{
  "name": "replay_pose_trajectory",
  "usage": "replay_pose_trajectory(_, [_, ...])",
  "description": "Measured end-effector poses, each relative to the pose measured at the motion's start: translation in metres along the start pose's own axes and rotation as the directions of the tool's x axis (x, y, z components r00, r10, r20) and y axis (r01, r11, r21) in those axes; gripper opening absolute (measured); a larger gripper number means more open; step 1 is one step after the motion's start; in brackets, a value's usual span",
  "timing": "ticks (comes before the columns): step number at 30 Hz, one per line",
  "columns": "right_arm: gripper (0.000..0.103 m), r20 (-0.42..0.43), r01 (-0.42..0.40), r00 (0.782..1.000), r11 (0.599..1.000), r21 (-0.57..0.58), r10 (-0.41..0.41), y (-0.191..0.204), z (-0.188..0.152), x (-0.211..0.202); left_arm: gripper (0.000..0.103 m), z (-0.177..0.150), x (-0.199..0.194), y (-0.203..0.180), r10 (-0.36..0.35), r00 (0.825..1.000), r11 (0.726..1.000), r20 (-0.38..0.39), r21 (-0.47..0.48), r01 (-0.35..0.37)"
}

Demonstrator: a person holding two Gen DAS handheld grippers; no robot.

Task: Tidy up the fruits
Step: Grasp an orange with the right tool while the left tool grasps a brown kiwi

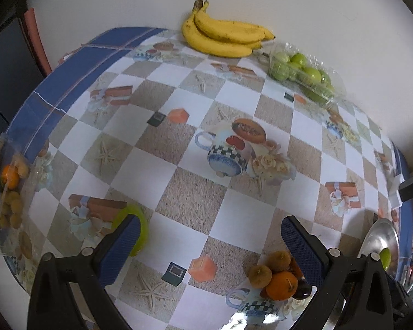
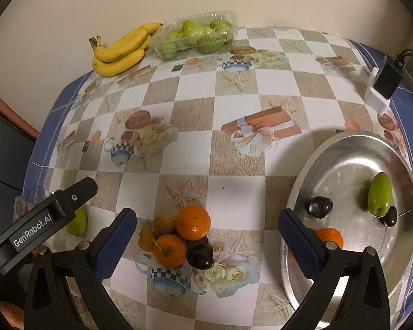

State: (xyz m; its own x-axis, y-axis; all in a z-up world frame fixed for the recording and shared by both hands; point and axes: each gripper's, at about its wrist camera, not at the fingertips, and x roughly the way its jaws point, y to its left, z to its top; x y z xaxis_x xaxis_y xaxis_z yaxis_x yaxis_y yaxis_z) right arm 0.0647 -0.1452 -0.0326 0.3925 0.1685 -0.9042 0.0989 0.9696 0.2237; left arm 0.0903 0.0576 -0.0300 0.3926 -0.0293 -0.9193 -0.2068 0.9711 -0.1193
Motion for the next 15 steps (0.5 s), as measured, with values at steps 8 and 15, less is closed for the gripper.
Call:
replay_pose_trajectory(8, [0.078, -0.064, -0.002, 0.998, 1.0, 0.006, 0.002, -0.001, -0.004, 0.022, 0.103, -0.003, 0.021, -0.001, -0.009, 0.997, 1.0, -0.073, -0.027, 0.007])
replay_pose_trajectory(15, [0.064, -0.094, -0.022, 0.995, 1.0, 0.018, 0.023, -0.002, -0.005, 0.033, 0.092, -0.007, 0.031, -0.007, -0.053, 0.992, 0.998, -0.117, -0.04, 0.048])
